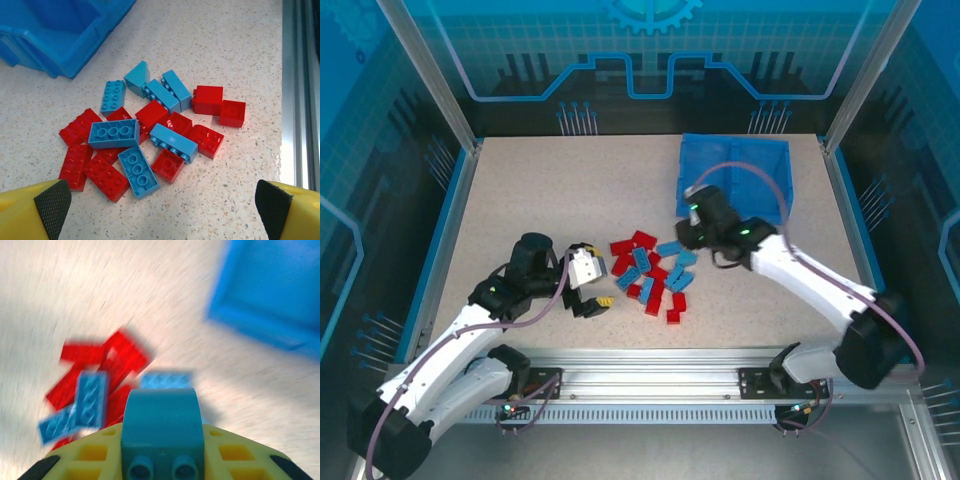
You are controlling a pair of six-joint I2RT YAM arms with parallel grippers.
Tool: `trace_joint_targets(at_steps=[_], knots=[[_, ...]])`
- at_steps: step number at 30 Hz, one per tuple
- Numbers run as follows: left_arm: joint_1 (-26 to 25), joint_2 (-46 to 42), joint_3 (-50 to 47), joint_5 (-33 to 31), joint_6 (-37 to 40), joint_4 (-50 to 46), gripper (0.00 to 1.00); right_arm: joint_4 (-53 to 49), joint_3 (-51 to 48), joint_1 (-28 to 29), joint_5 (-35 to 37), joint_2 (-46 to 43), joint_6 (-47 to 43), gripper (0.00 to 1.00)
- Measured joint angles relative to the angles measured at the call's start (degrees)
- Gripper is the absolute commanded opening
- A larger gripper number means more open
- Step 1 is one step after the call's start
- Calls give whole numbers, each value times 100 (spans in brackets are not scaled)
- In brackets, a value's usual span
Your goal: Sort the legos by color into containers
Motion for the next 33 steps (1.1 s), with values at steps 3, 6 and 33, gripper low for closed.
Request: trace_joint_targets(at_steps=[3, 6, 33], knots=[[0, -35, -9, -136, -46, 118, 99, 153, 85, -1287, 151, -260, 70, 30], [0, -85, -20, -225, -72, 216, 99, 219, 339, -2330, 138, 175, 87, 30], [0, -153, -46, -481, -81, 227, 99, -317, 2597, -3340, -640, 3807, 498, 45]])
